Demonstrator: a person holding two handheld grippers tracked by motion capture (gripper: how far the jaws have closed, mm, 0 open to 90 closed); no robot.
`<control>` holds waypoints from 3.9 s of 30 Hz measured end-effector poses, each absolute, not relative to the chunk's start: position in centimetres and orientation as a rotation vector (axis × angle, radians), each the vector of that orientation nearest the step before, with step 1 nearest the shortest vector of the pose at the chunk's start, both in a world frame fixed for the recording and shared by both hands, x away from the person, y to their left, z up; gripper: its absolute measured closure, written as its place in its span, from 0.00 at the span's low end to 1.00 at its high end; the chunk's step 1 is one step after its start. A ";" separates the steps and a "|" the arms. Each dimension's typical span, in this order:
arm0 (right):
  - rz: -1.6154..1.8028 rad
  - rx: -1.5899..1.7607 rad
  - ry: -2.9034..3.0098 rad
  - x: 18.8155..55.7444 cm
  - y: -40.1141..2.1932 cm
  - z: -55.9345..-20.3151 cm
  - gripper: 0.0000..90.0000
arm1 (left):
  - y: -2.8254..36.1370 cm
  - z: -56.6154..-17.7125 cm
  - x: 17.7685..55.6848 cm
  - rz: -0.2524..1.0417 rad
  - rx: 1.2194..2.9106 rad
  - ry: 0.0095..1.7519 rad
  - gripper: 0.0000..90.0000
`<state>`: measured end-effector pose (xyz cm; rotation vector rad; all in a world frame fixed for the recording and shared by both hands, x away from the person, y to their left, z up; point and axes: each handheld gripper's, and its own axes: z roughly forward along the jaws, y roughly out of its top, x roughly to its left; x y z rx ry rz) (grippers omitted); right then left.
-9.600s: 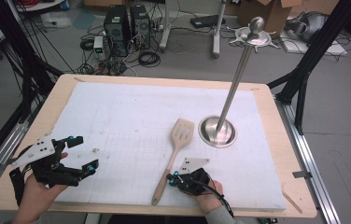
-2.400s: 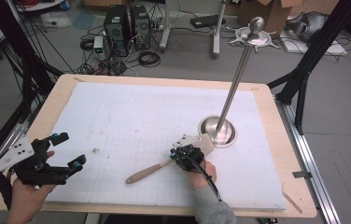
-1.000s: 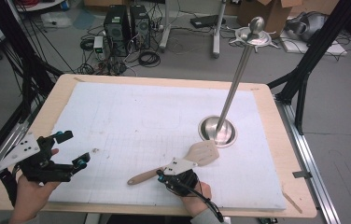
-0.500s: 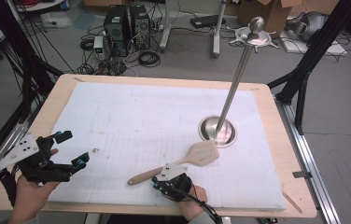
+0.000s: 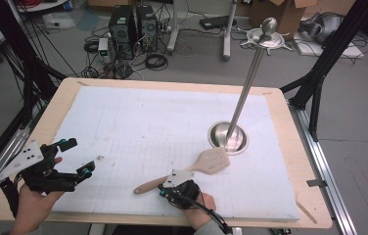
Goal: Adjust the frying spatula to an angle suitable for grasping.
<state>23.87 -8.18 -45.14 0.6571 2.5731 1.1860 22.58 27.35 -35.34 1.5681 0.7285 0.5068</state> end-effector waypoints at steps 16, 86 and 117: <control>1.211 0.696 2.525 25.2 -7.1 -44.7 1.00 | 27.4 -35.4 22.5 0.511 1.575 0.723 0.02; 1.121 0.818 2.441 30.8 -1.6 -45.1 1.00 | 29.9 -35.6 19.9 0.561 1.556 0.792 0.02; 1.081 1.083 2.379 33.2 -9.5 -42.5 1.00 | 29.3 -35.8 20.9 0.540 1.562 0.782 0.02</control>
